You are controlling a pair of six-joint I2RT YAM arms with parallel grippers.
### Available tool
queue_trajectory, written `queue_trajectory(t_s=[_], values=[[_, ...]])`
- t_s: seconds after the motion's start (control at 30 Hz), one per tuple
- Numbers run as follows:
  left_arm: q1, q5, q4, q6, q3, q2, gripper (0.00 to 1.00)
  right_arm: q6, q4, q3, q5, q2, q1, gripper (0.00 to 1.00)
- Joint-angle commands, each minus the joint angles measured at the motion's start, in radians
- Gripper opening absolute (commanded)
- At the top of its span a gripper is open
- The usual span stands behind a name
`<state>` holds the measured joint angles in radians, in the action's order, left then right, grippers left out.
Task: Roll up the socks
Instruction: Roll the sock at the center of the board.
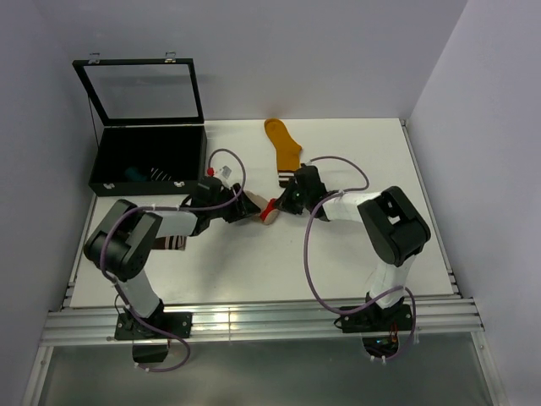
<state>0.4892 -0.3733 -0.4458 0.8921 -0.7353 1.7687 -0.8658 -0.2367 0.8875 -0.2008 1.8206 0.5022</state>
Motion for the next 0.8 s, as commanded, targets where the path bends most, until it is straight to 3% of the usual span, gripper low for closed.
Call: queue_trajectory(t_s=[0.0, 0.17, 0.2, 0.3, 0.47, 0.77], values=[[0.021, 0.172, 0.131, -0.191, -0.061, -0.106, 0.57, 0.068, 0.158, 0.06, 0.104, -0.055, -0.008, 0.0], [0.17, 0.37, 0.165, -0.387, -0.11, -0.156, 0.74, 0.059, 0.284, 0.11, 0.156, -0.053, -0.008, 0.0], [0.224, 0.428, 0.164, -0.431, -0.116, -0.156, 0.82, 0.057, 0.302, 0.116, 0.156, -0.05, -0.008, 0.0], [0.29, 0.493, 0.137, -0.504, -0.137, -0.138, 0.87, 0.047, 0.321, 0.123, 0.141, -0.044, -0.016, 0.0], [0.383, 0.601, 0.131, -0.573, -0.177, -0.083, 0.85, 0.045, 0.338, 0.131, 0.117, -0.033, -0.025, 0.0], [0.45, 0.666, 0.124, -0.663, -0.222, 0.011, 0.71, 0.04, 0.343, 0.14, 0.089, -0.015, -0.027, 0.0]])
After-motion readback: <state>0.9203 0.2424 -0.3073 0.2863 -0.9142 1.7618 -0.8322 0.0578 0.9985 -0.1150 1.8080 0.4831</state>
